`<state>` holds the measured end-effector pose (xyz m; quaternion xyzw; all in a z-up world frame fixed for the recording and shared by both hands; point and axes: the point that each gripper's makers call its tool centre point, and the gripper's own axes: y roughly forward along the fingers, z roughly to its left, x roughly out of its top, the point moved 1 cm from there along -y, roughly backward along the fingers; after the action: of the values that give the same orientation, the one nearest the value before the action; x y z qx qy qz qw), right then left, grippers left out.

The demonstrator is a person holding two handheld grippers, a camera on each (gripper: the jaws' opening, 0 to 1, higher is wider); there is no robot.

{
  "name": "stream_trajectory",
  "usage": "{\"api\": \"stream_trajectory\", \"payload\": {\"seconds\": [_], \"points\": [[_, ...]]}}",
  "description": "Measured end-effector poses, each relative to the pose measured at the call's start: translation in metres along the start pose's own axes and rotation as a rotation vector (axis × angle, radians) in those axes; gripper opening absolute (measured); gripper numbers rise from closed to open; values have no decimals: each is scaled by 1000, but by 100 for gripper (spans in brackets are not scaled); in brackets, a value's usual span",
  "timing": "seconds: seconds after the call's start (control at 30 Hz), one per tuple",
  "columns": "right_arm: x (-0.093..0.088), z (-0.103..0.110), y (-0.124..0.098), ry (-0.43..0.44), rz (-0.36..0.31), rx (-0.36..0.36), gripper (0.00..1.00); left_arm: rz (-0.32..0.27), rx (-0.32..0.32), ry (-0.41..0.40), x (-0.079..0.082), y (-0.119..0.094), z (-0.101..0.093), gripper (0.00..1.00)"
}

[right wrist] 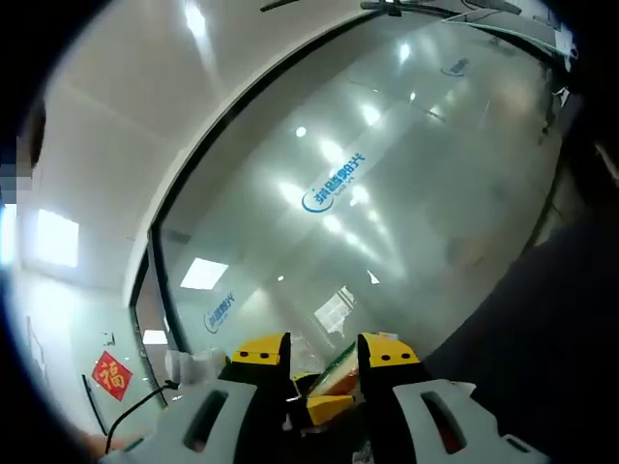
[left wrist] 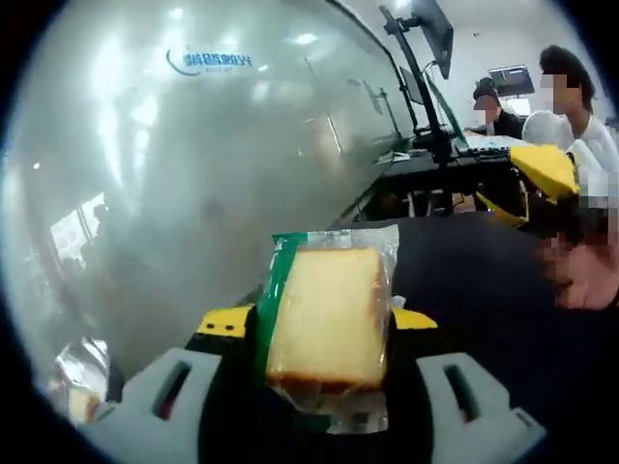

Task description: Pick up the bread from the bowl and place it onto the table

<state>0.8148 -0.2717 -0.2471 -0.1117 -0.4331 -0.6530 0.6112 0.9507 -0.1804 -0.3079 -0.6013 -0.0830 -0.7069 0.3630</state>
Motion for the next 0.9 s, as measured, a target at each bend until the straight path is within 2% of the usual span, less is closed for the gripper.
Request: {"api": "stream_trajectory", "payload": {"seconds": [0.03,0.13,0.3,0.47,0.53,0.63,0.73,0.9], "points": [[-1,-1,0,4,1,-4,25,19,-4,-19,-5,10,-10,43],[-3,0,0,15,6,-11,25,36,-1,-30,-18,20,-17,43],[-3,2,0,28,5,-15,25,49,-10,-73,-31,19,-22,44],[-10,2,1,65,26,-21,25,55,-20,-105,-31,15,-29,44],[-9,-18,6,72,31,-24,25,58,-28,-105,-32,17,-32,45],[-8,-11,4,71,28,-25,25,54,-21,-89,-33,19,-28,46],[-8,-19,5,81,30,-32,25,36,-27,-99,-32,18,-28,48],[-11,-23,4,87,40,-47,25,-5,-27,-64,-26,12,-28,51]]}}
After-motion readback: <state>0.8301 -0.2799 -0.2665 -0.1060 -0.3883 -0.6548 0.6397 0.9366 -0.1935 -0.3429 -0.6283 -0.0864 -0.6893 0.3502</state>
